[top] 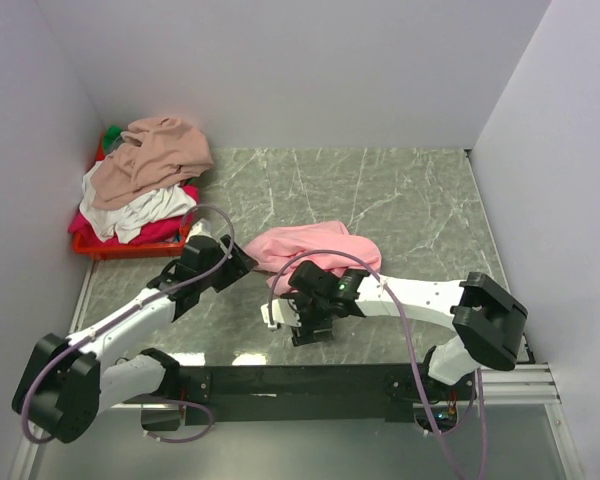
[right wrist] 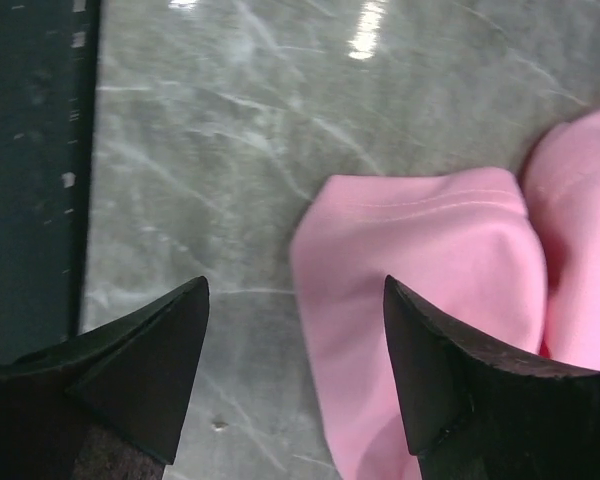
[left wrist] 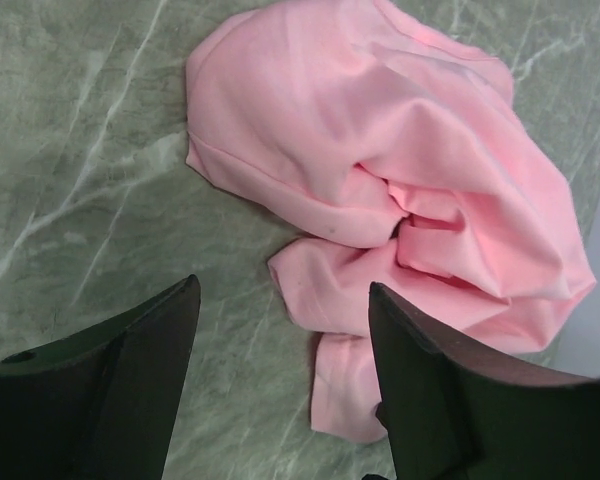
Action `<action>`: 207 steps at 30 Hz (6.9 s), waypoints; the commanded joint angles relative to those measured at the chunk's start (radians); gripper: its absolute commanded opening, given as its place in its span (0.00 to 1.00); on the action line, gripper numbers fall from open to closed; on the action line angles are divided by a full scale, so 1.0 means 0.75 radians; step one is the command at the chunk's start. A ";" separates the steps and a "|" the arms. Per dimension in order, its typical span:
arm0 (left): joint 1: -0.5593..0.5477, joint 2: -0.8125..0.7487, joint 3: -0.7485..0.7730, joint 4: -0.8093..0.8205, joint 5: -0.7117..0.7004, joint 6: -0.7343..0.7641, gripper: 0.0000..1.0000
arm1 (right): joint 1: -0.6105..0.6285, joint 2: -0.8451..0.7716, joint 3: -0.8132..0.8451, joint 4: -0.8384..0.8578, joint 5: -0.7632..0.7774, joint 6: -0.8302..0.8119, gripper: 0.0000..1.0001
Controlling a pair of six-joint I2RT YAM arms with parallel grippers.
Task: Fold and stack the t-shirts
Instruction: Flatten the tshirt out
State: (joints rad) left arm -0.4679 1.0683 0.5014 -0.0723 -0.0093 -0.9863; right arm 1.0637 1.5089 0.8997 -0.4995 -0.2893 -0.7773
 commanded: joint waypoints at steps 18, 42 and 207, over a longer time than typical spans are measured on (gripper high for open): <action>0.006 0.447 0.111 0.303 -0.055 0.028 0.65 | -0.044 0.023 0.028 0.147 0.069 0.124 0.27; 0.006 0.000 0.235 0.399 -0.100 0.486 0.00 | -0.841 -0.662 0.311 -0.226 -0.234 0.009 0.00; -1.172 0.308 0.164 -0.499 0.154 0.205 0.01 | -1.349 0.733 1.396 0.114 0.515 0.568 0.00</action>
State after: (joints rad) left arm -1.3453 1.3117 0.6189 -0.3981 0.1089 -0.7914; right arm 0.0689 2.0361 1.8961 -0.4889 0.0120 -0.3340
